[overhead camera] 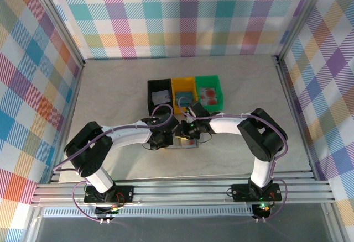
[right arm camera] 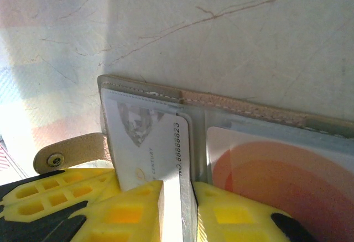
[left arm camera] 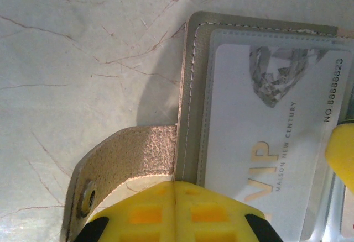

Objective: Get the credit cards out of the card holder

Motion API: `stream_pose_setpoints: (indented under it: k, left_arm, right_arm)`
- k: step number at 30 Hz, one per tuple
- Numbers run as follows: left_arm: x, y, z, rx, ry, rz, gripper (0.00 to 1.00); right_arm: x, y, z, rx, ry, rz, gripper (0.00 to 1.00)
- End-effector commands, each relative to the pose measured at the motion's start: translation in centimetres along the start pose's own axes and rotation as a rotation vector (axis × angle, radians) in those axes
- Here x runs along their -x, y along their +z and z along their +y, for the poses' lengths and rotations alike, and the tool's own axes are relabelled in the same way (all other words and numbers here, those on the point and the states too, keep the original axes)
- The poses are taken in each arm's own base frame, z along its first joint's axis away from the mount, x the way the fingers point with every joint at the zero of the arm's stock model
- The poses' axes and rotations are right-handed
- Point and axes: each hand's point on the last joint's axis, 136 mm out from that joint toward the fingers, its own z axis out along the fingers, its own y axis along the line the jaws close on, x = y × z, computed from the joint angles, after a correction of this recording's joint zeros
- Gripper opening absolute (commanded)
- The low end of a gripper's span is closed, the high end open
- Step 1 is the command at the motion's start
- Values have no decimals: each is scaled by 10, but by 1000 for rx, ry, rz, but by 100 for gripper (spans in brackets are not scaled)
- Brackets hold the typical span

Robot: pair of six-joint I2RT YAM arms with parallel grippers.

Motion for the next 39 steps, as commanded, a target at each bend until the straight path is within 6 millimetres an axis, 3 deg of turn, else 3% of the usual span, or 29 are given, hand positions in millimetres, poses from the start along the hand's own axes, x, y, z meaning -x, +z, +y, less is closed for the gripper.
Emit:
stream_pose_setpoints:
  k: [1, 7, 15, 23, 28, 39]
  left_arm:
    - [-33, 42, 13, 27, 20, 121, 0]
    - [-33, 43, 13, 25, 19, 122, 0]
    - [-34, 42, 13, 22, 21, 120, 0]
    - [-32, 37, 13, 13, 20, 110, 0]
    - [-24, 18, 19, 20, 27, 64, 0]
    - [-35, 26, 32, 59, 17, 107, 0]
  right_arm:
    - [-1, 15, -20, -47, -30, -4, 20]
    - [-3, 17, -21, -29, -81, 4, 21]
    - [-2, 11, -48, -187, -105, 25, 21]
    - [-5, 8, -64, -273, -70, 43, 23]
    - [-6, 8, -63, -263, -76, 44, 25]
    - [-4, 0, -57, -260, -85, 25, 28]
